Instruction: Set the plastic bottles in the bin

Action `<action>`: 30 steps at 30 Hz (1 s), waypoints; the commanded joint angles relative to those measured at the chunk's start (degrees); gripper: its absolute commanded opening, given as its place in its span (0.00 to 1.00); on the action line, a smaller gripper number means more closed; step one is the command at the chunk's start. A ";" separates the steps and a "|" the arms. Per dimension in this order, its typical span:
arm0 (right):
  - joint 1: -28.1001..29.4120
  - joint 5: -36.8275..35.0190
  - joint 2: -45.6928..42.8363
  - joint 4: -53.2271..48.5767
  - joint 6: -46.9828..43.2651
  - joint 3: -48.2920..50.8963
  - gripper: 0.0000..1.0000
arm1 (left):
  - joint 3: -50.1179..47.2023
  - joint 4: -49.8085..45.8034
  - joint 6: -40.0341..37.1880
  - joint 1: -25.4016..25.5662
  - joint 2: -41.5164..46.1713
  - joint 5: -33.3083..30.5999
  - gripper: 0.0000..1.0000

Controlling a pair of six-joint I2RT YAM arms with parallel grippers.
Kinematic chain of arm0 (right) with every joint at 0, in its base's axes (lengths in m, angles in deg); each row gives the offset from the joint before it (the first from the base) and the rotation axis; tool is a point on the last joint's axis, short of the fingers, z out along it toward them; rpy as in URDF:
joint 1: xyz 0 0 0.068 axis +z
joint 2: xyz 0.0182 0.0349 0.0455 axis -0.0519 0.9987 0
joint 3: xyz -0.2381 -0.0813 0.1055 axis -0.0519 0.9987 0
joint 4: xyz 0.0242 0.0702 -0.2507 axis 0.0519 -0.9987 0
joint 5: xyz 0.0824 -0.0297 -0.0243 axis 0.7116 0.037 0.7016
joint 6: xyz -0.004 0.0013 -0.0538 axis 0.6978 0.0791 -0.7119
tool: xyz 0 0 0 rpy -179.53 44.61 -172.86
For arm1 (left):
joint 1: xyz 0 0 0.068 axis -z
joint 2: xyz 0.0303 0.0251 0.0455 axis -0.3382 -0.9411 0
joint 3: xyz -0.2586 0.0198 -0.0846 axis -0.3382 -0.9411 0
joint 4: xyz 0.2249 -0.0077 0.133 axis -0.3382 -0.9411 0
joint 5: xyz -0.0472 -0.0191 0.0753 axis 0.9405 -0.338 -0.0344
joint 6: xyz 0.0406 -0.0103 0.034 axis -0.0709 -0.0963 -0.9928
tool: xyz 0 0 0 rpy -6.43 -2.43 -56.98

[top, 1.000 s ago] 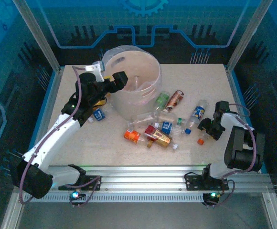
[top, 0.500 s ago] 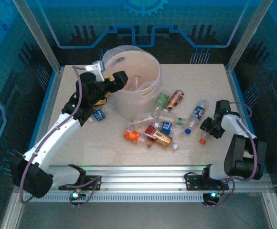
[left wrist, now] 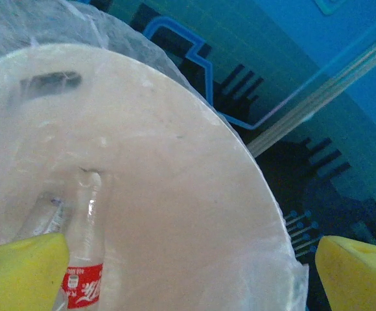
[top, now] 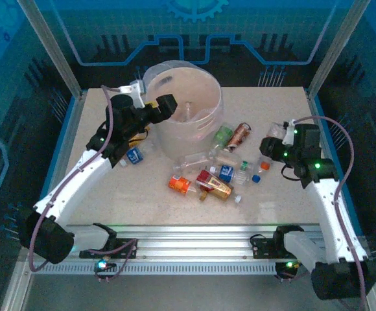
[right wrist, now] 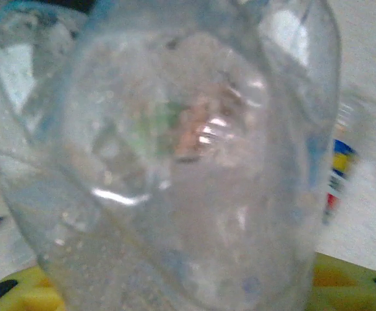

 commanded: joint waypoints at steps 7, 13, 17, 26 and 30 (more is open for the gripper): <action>11.64 10.05 -1.68 10.85 -8.09 -4.98 0.34 | 9.22 -4.17 -5.03 7.76 -6.79 13.92 0.99; 17.21 12.57 2.04 12.56 -11.27 -8.55 0.33 | 15.28 -5.60 -11.41 12.74 -10.75 21.16 0.99; 20.49 11.89 4.72 12.53 -12.77 -11.13 0.32 | 18.23 -7.80 -15.07 15.07 -12.15 24.13 0.99; 24.99 10.50 8.63 11.74 -14.59 -14.85 0.32 | 17.57 -4.90 -16.98 16.72 -11.50 27.90 0.99; 25.69 10.05 9.10 11.64 -14.82 -15.25 0.31 | 16.58 -3.43 -16.57 16.65 -10.52 28.38 0.99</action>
